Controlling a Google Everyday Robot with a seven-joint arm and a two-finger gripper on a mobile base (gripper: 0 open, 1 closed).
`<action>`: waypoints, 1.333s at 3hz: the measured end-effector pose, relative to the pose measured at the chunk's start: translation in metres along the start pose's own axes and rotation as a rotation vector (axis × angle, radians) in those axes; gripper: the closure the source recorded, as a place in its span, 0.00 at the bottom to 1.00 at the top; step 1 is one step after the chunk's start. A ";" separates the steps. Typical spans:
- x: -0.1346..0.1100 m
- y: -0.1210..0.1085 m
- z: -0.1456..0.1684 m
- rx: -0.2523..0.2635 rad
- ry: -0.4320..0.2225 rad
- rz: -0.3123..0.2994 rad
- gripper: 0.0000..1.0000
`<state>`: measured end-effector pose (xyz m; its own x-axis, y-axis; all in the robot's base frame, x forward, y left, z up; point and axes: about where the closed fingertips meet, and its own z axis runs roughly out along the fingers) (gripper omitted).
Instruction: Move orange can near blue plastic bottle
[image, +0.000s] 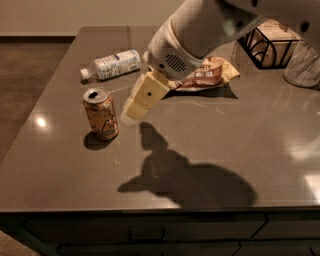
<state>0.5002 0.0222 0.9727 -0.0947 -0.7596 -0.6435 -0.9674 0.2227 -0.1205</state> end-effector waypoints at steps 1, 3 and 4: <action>-0.013 0.006 0.038 -0.022 -0.005 -0.009 0.00; -0.035 0.006 0.085 -0.068 -0.020 -0.015 0.00; -0.042 0.009 0.101 -0.096 -0.018 -0.018 0.16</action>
Offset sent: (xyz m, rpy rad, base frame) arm 0.0224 0.0876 -0.0566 0.0204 0.0465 0.0533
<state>0.5192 0.1175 0.9222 -0.0735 -0.7515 -0.6556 -0.9871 0.1488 -0.0599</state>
